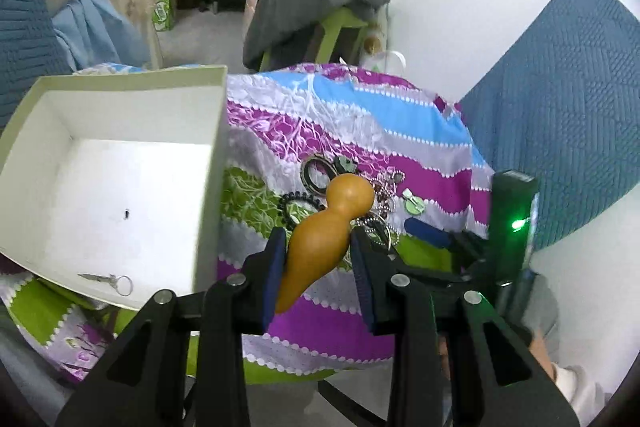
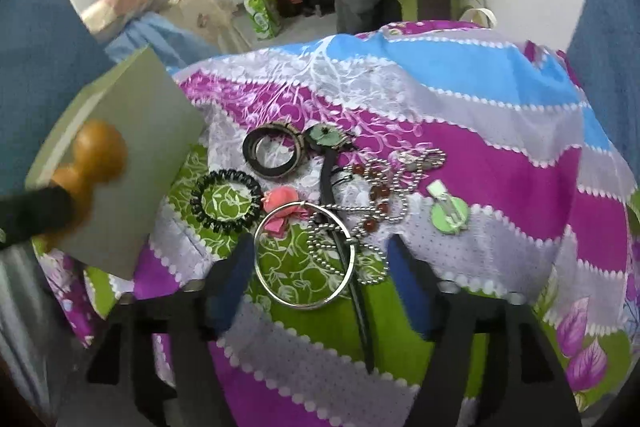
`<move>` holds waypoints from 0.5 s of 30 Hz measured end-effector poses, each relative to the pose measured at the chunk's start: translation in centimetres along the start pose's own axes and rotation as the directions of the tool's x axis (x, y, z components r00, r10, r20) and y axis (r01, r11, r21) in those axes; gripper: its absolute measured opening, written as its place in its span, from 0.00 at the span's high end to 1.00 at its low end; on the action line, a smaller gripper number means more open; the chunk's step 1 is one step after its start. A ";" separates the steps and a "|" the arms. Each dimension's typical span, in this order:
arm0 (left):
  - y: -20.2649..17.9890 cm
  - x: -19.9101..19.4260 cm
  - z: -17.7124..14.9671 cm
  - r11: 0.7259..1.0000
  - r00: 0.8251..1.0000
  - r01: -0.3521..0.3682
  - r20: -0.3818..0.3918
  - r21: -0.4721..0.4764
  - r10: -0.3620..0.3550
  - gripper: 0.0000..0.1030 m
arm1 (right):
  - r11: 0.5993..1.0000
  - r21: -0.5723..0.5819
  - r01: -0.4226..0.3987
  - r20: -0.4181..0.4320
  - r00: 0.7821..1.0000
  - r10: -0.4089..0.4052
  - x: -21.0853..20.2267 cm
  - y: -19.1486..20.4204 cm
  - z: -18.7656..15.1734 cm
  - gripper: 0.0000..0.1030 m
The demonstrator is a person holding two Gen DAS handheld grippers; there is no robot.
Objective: Organize jewelry
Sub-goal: 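Lift the pendant and hoop and carry both over the white box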
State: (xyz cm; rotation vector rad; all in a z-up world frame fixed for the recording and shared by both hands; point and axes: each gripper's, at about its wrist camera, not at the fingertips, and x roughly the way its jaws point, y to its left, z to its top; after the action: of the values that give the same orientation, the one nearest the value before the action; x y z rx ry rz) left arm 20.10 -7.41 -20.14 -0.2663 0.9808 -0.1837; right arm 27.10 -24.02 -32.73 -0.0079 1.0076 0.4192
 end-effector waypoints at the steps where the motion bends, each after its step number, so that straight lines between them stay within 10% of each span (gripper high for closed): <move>1: 0.2 -0.2 0.0 1.000 1.000 0.004 0.002 -0.004 -0.004 0.67 | 1.000 -0.011 0.009 -0.005 1.000 -0.009 0.2 0.3 0.0 0.27; 15: 2.2 -2.0 -0.1 0.999 0.999 -0.001 0.036 -0.038 0.003 0.67 | 0.975 -0.150 0.163 0.003 0.986 -0.164 2.9 3.0 -0.1 0.26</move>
State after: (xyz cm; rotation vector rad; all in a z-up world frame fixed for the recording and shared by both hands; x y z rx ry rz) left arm 19.01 -4.79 -19.30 -0.3025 0.9499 -0.1581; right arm 27.30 -20.28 -34.66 -0.2272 0.9751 0.3432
